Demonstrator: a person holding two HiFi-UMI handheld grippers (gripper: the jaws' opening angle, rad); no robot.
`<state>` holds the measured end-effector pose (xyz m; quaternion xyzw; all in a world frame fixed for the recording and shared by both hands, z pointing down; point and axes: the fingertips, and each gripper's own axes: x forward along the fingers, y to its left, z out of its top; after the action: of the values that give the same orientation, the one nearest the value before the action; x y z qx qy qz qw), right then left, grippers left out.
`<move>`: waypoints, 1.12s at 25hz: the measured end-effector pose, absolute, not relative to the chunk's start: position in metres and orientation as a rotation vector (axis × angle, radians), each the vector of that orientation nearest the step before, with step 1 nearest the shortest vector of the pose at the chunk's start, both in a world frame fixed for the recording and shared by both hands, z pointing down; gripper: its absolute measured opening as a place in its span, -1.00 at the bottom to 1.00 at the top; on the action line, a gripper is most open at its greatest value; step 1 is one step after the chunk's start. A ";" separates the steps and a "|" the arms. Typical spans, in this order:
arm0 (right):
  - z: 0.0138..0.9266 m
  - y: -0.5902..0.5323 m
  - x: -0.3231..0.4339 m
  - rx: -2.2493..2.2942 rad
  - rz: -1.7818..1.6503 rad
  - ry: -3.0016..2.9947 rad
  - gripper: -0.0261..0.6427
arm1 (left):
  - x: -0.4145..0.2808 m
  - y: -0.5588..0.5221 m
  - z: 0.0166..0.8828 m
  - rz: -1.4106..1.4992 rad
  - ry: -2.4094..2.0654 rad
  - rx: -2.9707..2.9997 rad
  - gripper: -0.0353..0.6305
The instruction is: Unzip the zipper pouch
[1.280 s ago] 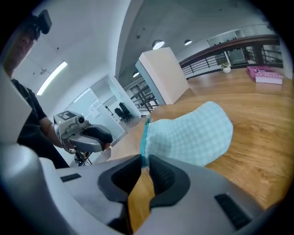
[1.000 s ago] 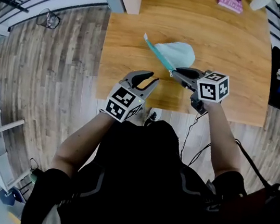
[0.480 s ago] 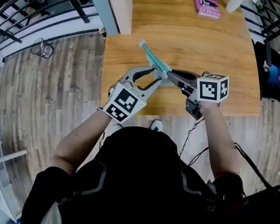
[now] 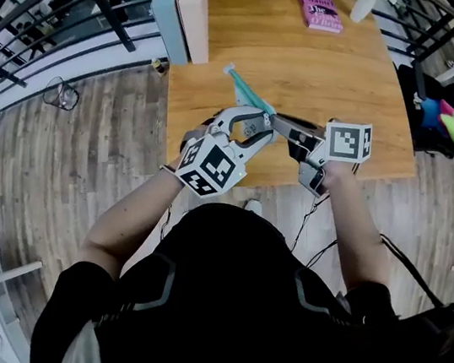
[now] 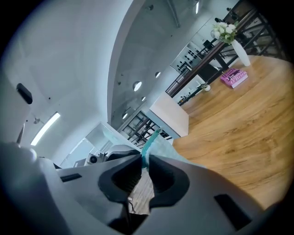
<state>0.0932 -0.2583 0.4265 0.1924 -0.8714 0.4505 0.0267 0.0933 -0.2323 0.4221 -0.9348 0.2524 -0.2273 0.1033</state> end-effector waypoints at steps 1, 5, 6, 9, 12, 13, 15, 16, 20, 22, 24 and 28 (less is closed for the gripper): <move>0.426 -0.256 0.093 0.598 1.380 -2.692 -0.75 | 0.093 -0.231 0.421 -0.658 0.739 -2.764 -0.40; 0.421 -0.255 0.094 0.597 1.359 -2.705 -0.75 | 0.089 -0.230 0.415 -0.617 0.701 -2.816 -0.46; 0.420 -0.254 0.094 0.593 1.360 -2.705 -0.75 | 0.088 -0.229 0.414 -0.603 0.693 -2.845 -0.47; 0.419 -0.247 0.094 0.575 1.352 -2.699 -0.75 | 0.086 -0.225 0.409 -0.563 0.658 -2.925 -0.54; 0.418 -0.245 0.094 0.562 1.350 -2.706 -0.75 | 0.085 -0.222 0.406 -0.546 0.637 -2.943 -0.56; 0.419 -0.245 0.094 0.567 1.352 -2.705 -0.75 | 0.082 -0.223 0.404 -0.529 0.652 -2.950 -0.63; 0.421 -0.246 0.094 0.574 1.348 -2.701 -0.75 | 0.076 -0.227 0.401 -0.500 0.694 -2.974 -0.78; 0.422 -0.246 0.093 0.570 1.340 -2.703 -0.75 | 0.075 -0.229 0.402 -0.498 0.704 -2.983 -0.78; 0.424 -0.247 0.090 0.576 1.336 -2.690 -0.75 | 0.070 -0.232 0.403 -0.505 0.758 -2.977 -0.78; 0.421 -0.246 0.086 0.557 1.304 -2.699 -0.75 | 0.069 -0.231 0.403 -0.497 0.760 -2.985 -0.78; 0.419 -0.246 0.082 0.533 1.278 -2.705 -0.75 | 0.069 -0.230 0.402 -0.495 0.752 -2.971 -0.78; 0.421 -0.245 0.079 0.521 1.270 -2.697 -0.75 | 0.064 -0.232 0.403 -0.504 0.759 -2.987 -0.79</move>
<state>0.0787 -0.2455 0.4210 0.1717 -0.8897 0.4190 0.0578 0.0635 -0.2316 0.4031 -0.9565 0.2430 -0.1613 0.0093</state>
